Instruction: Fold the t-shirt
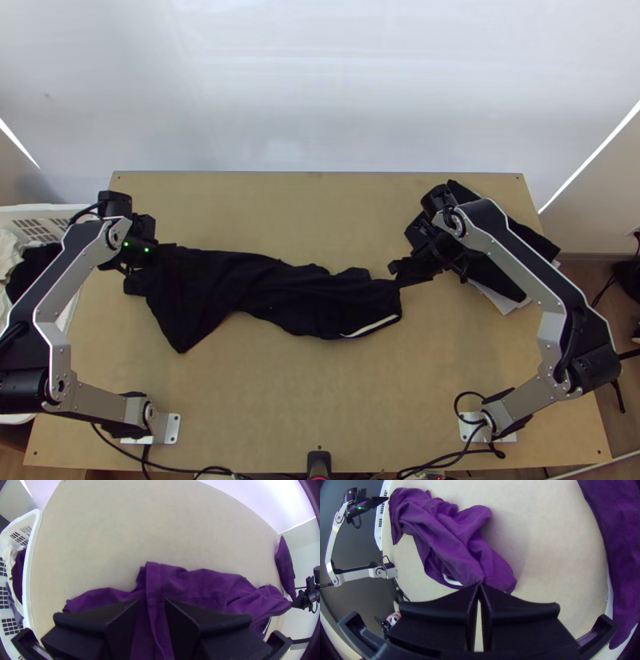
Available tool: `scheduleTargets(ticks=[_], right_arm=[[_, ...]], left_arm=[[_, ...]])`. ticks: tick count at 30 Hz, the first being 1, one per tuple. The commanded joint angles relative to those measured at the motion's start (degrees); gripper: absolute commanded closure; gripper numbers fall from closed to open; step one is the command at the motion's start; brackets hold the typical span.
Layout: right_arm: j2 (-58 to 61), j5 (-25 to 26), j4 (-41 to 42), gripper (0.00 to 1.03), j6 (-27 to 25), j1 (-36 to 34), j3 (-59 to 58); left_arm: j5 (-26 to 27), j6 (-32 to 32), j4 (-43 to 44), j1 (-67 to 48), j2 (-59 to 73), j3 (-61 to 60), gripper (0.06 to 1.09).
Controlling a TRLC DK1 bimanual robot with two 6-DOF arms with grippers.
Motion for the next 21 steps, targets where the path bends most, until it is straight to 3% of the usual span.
scheduleTargets(ticks=[1, 21], right_arm=[[0.0, 0.02, 0.0, 1.0, -0.06, -0.17, -0.14], [-0.53, 0.02, 0.0, 1.0, 0.02, -0.17, -0.14]], left_arm=[[-0.39, -0.46, -0.31, -0.33, 0.03, -0.4, 0.68], [-0.66, -0.99, -0.75, -0.94, 0.11, -1.28, 0.68]])
